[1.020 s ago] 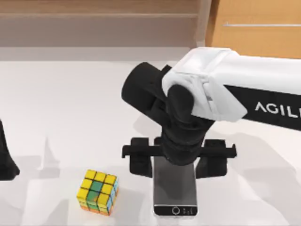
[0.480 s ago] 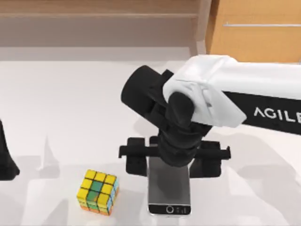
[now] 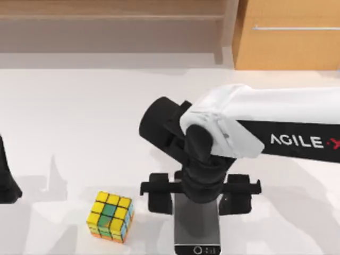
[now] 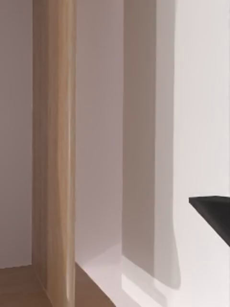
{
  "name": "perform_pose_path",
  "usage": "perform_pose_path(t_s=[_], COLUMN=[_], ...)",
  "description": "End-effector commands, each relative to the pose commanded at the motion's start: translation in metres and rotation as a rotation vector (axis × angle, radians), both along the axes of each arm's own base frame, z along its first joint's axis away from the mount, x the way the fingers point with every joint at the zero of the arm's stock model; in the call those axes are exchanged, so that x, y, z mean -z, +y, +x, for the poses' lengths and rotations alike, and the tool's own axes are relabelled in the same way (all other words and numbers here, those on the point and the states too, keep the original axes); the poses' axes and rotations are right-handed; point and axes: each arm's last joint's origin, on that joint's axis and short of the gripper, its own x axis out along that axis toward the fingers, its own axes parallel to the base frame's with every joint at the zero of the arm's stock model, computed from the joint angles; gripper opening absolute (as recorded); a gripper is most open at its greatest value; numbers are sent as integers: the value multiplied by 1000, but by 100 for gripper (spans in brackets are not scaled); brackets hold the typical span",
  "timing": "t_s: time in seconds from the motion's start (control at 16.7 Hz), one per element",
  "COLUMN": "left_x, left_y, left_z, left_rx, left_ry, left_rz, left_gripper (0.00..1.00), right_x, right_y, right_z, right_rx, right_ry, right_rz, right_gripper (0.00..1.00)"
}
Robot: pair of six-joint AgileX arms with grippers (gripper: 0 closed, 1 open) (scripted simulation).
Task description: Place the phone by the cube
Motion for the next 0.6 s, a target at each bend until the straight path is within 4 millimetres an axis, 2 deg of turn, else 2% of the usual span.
perform_pose_path(t_s=[0.12,0.36,0.6], left_x=[0,0,0], left_y=[0,0,0], left_z=[0,0,0], left_rx=[0,0,0], left_ry=[0,0,0], left_rz=[0,0,0], left_gripper=[100,100,100], right_x=[7,7,7], right_y=[-1,-1,-1], right_z=[-1,-1,-1], right_rx=[0,0,0], right_ry=[14,14,14], right_rz=[-18,-18,-18], right_gripper=[0,0,30])
